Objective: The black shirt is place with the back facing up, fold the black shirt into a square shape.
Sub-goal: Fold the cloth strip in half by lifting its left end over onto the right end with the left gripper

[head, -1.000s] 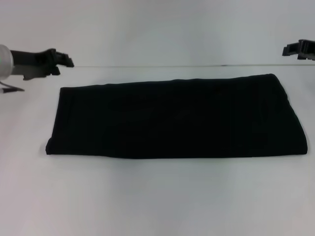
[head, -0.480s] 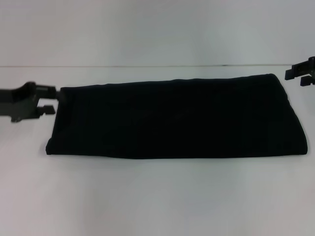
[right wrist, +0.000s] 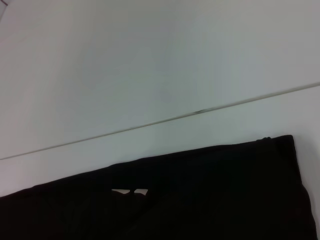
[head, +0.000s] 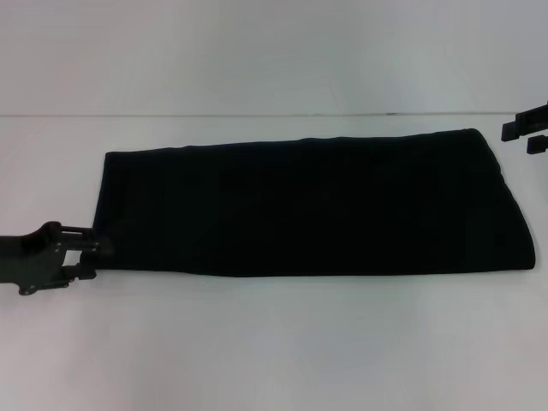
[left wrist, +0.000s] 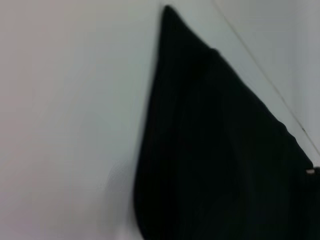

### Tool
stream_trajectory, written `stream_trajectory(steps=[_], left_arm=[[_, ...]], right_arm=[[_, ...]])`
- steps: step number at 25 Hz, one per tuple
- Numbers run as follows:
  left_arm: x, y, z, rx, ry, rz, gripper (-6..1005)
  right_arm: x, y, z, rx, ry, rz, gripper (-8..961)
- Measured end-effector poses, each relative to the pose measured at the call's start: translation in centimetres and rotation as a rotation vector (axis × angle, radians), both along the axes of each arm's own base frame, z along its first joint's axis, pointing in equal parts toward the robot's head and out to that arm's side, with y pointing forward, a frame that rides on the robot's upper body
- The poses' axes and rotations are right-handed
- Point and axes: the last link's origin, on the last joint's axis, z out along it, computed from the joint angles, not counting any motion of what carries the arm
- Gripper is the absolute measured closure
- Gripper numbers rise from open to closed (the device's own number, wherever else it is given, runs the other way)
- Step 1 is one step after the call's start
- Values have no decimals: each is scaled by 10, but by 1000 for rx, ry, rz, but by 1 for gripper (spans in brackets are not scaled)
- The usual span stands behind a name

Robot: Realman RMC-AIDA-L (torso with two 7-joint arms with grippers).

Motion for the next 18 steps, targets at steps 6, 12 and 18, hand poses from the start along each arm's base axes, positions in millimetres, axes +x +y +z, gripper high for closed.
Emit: stream_trajectory(steps=[6, 12, 18], left_arm=[[-15, -7, -3, 124, -99, 110, 455], [-22, -15, -5, 149, -142, 152, 453], [-24, -21, -11, 138, -176, 178, 452]], right_arm=[[1, -1, -1, -1, -1, -3, 400], [3, -1, 1, 4, -6, -3, 399], [3, -1, 1, 6, -9, 1, 398]])
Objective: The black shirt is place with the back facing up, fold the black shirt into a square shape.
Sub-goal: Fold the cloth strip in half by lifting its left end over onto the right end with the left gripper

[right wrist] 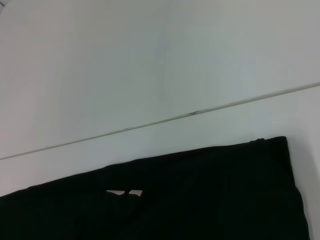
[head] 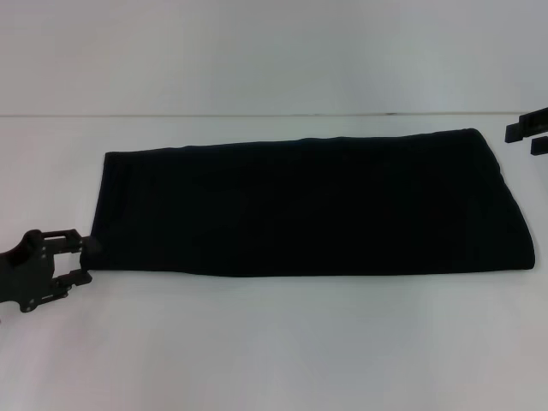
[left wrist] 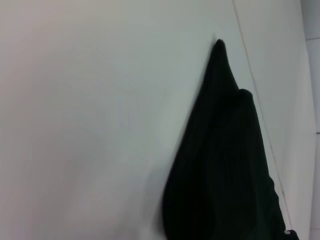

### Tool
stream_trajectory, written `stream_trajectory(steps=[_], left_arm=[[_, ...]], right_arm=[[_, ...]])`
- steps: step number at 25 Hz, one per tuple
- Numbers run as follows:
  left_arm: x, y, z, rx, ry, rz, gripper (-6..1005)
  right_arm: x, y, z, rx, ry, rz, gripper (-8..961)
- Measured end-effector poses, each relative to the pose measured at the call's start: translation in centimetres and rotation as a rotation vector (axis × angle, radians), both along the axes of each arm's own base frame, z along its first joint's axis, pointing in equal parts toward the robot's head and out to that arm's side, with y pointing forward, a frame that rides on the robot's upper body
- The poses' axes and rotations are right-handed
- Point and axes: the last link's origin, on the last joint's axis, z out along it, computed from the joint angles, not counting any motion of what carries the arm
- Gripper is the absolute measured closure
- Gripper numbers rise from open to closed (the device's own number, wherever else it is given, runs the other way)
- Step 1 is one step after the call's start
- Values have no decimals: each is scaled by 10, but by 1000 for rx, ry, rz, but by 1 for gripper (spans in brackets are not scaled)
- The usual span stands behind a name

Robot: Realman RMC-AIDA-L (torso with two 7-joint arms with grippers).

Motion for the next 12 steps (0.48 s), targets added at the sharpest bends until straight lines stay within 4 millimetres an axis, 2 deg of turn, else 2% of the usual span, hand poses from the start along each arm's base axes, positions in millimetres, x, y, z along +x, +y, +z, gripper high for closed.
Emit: stream_trajectory(steps=[12], left_arm=[[-9, -3, -10, 55, -43, 73, 421]], right_arm=[[1, 0, 0, -1, -6, -1, 400]])
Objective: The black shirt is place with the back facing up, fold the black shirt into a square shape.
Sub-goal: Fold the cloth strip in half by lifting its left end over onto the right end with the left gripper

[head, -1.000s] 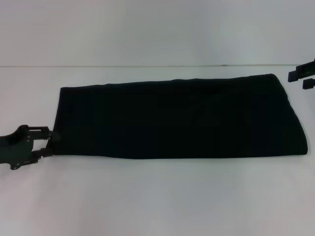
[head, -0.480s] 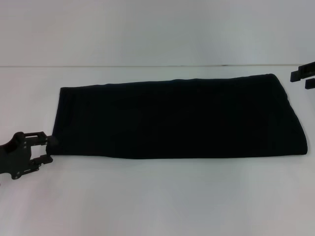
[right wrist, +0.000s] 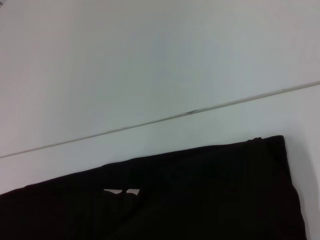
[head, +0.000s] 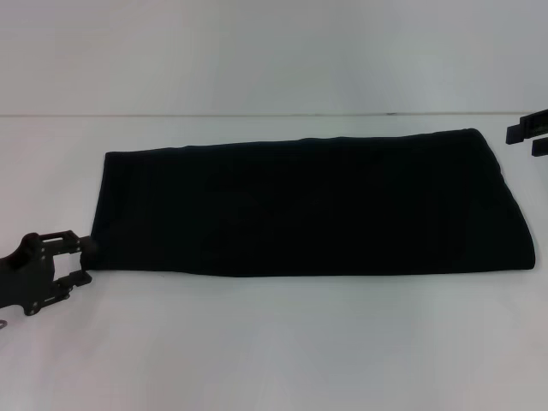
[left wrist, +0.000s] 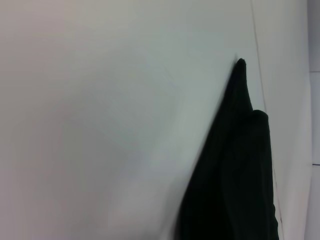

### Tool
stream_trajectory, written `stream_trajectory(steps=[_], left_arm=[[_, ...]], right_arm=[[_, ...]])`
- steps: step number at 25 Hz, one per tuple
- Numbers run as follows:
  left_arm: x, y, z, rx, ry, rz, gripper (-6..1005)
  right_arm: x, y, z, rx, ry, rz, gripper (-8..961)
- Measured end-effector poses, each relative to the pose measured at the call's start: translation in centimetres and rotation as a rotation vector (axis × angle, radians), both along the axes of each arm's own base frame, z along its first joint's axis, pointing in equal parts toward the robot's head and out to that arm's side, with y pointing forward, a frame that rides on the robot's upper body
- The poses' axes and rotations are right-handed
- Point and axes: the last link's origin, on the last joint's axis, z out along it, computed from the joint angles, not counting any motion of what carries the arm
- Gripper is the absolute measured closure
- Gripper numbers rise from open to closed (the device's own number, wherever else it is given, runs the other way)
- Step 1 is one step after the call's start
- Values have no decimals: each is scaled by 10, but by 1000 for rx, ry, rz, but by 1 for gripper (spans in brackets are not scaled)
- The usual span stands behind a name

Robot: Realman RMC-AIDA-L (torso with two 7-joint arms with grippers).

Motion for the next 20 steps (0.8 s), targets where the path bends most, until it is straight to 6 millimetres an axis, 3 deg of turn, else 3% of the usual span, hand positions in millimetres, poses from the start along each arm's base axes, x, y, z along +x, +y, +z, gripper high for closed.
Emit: stream_trajectory(steps=[12, 17, 20], left_arm=[[1, -2, 0, 31, -14, -23, 384], [-1, -3, -4, 38, -19, 5, 178], [-2, -2, -9, 43, -23, 22, 140]], right_arm=[[1, 0, 0, -2, -2, 0, 398], [1, 0, 0, 1, 1, -1, 399], [1, 0, 0, 1, 1, -1, 399]])
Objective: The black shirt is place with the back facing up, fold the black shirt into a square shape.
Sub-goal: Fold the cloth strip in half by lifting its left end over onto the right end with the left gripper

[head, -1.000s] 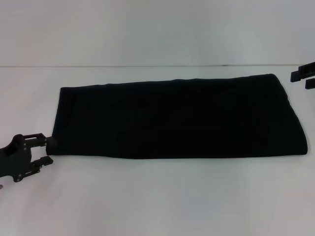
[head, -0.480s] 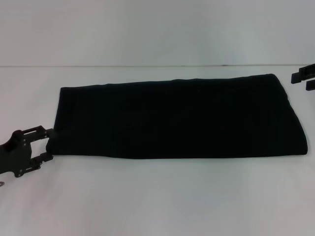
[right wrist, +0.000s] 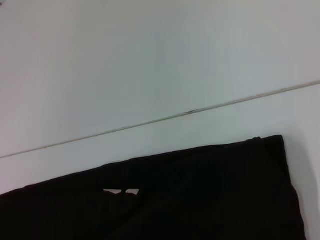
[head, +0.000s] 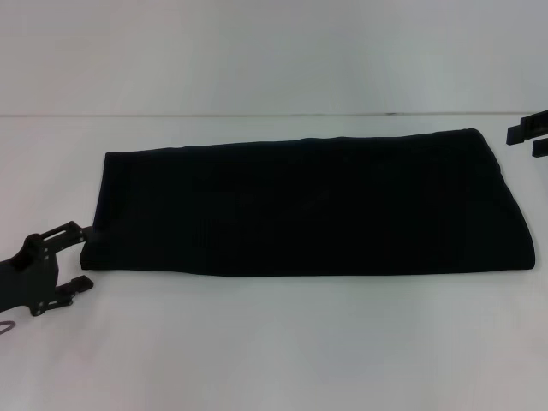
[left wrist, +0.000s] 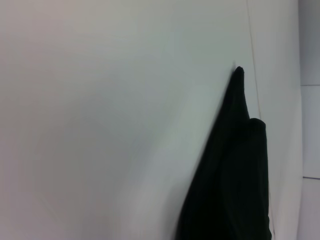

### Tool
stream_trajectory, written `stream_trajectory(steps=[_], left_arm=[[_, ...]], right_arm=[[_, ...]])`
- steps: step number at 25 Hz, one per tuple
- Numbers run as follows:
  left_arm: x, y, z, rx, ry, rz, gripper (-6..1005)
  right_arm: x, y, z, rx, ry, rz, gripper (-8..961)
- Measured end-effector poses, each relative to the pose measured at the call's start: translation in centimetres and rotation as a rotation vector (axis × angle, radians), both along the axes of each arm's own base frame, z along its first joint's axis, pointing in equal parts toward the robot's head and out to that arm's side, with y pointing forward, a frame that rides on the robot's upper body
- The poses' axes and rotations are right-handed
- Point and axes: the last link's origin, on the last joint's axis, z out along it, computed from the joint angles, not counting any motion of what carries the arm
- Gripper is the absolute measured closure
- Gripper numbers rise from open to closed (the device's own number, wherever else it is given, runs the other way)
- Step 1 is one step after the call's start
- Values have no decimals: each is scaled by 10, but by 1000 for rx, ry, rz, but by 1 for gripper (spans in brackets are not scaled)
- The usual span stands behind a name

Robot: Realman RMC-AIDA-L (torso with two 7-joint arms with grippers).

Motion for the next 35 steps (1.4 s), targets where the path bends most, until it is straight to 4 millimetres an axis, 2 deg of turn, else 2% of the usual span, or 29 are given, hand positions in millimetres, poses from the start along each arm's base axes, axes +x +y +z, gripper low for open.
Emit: stream_trajectory(steps=[15, 22, 26, 35], left_arm=[[8, 15, -14, 5, -7, 16, 139], [21, 25, -23, 5, -24, -11, 139], [30, 29, -21, 32, -52, -54, 140], [22, 26, -24, 43, -30, -20, 193]], right_arm=[[0, 0, 0, 2, 0, 0, 400], [0, 0, 0, 2, -1, 3, 399], [0, 0, 0, 2, -2, 5, 398], [0, 0, 1, 3, -3, 5, 402]])
